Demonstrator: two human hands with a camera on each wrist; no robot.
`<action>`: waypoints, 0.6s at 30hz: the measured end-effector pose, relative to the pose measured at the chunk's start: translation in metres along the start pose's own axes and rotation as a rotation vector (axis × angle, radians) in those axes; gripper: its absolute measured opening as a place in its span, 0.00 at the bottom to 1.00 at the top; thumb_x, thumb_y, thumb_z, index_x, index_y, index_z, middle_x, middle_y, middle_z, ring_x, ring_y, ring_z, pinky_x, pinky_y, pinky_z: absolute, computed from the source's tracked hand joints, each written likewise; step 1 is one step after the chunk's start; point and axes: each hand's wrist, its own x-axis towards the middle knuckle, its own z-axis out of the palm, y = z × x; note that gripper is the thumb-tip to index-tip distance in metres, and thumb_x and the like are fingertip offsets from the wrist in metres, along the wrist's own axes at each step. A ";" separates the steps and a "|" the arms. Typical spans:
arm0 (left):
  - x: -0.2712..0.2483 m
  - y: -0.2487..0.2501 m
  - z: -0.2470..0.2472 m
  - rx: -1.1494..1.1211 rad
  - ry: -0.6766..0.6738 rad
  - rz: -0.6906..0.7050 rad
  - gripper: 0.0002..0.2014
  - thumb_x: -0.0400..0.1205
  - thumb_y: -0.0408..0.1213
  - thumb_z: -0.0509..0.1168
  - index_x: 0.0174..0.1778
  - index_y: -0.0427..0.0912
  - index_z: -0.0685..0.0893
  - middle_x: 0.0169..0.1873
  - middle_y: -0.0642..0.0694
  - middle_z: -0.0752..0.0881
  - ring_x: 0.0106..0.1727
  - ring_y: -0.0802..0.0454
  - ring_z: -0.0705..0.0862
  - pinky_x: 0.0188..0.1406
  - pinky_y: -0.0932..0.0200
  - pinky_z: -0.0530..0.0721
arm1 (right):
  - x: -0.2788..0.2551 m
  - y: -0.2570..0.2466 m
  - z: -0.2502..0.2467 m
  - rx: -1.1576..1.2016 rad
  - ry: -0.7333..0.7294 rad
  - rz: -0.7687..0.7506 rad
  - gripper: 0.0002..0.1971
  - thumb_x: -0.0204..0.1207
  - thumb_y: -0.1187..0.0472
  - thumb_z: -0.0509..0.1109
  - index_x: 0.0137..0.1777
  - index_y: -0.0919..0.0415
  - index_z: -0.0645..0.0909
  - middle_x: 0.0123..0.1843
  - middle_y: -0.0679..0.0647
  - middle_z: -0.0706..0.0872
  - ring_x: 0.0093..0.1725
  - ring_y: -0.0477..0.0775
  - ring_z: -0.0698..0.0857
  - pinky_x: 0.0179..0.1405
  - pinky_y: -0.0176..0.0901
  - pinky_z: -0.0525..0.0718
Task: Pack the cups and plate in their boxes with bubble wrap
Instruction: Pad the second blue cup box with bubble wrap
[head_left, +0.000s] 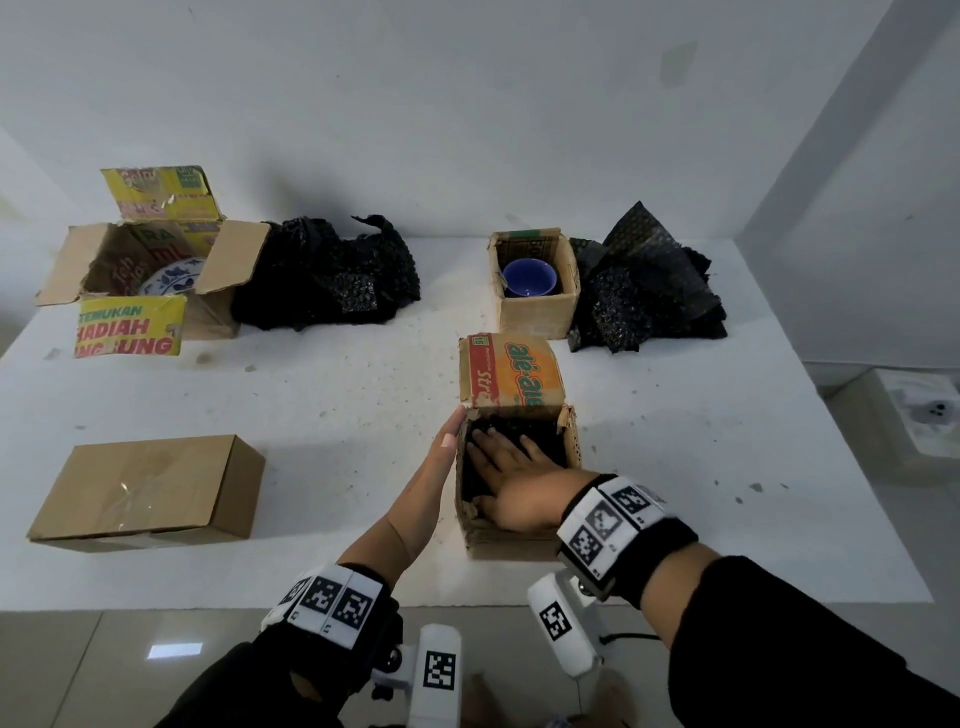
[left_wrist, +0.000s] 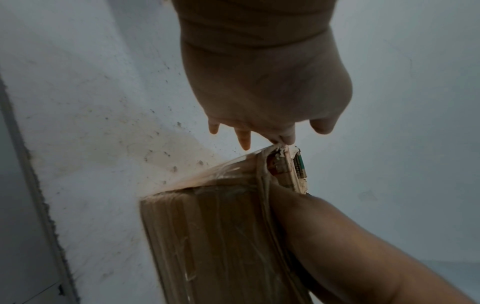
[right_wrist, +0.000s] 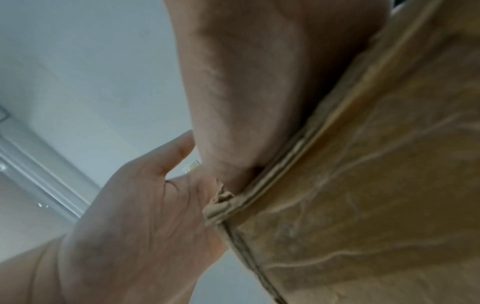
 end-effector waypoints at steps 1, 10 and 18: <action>0.000 0.000 0.000 0.006 0.000 -0.001 0.25 0.87 0.54 0.40 0.82 0.58 0.55 0.80 0.62 0.58 0.79 0.67 0.55 0.75 0.64 0.53 | -0.004 0.004 -0.003 0.062 0.011 -0.024 0.34 0.85 0.48 0.53 0.84 0.55 0.40 0.85 0.50 0.35 0.83 0.50 0.35 0.82 0.52 0.37; 0.008 0.013 -0.001 0.052 0.181 0.020 0.20 0.87 0.55 0.45 0.72 0.56 0.70 0.69 0.60 0.74 0.71 0.60 0.71 0.74 0.53 0.67 | -0.034 0.060 -0.037 0.672 0.941 0.164 0.17 0.77 0.69 0.61 0.63 0.56 0.79 0.60 0.53 0.83 0.57 0.49 0.82 0.57 0.44 0.82; 0.028 0.033 0.005 -0.107 0.308 -0.115 0.23 0.86 0.48 0.55 0.79 0.58 0.63 0.72 0.52 0.75 0.72 0.53 0.73 0.64 0.57 0.67 | -0.029 0.069 -0.024 1.318 0.660 0.240 0.30 0.82 0.58 0.64 0.82 0.56 0.58 0.70 0.54 0.77 0.59 0.47 0.75 0.59 0.41 0.72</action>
